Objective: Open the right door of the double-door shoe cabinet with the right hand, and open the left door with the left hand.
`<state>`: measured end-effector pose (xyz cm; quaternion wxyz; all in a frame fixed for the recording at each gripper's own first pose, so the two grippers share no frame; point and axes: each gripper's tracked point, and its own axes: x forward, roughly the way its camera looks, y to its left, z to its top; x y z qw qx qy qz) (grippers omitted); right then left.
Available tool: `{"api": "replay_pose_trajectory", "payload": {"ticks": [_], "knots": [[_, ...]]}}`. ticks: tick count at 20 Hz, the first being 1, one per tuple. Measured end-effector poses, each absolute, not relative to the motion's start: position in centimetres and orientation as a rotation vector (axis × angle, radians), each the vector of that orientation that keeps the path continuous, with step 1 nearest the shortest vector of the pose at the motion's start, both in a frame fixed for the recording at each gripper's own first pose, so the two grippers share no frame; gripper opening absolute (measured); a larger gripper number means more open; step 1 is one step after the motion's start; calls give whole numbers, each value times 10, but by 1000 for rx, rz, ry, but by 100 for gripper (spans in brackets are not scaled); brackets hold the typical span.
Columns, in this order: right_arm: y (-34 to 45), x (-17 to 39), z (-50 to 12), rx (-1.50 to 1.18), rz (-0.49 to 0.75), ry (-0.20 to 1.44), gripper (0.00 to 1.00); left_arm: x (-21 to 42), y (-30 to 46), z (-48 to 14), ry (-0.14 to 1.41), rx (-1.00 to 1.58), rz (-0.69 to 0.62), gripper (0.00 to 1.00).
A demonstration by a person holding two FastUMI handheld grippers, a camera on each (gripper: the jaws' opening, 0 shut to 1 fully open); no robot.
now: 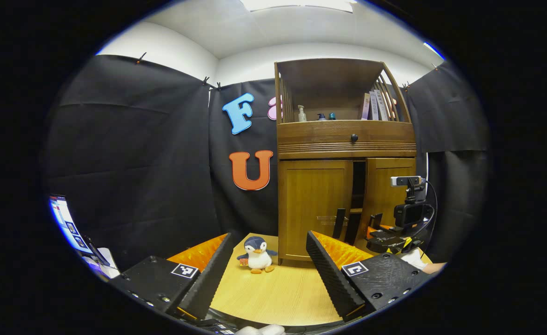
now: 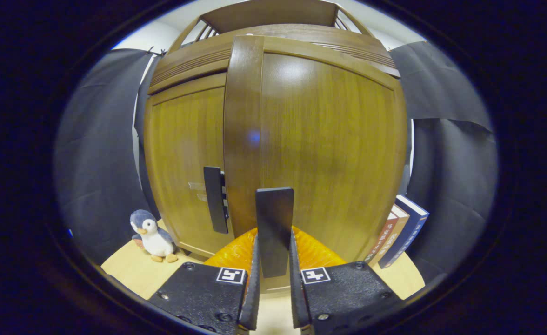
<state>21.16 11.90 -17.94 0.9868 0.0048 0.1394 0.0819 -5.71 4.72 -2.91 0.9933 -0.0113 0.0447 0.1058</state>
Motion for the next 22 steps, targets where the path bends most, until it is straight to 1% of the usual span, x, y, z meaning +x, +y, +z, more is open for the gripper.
{"api": "replay_pose_trajectory", "payload": {"ticks": [5,13,17,20,22], "knots": [[93,178,-179,4,160,286,31,-69,43,-32,90,-31,196,96],[42,136,-178,-3,111,275,26,-78,30,-29,73,-29,158,96],[9,120,-179,-6,69,273,22,-80,21,-29,68,-35,131,96],[-16,112,-179,3,40,277,16,-79,14,-30,68,-33,108,96],[-28,110,-179,8,42,284,12,-78,7,-32,71,-39,90,96]]}}
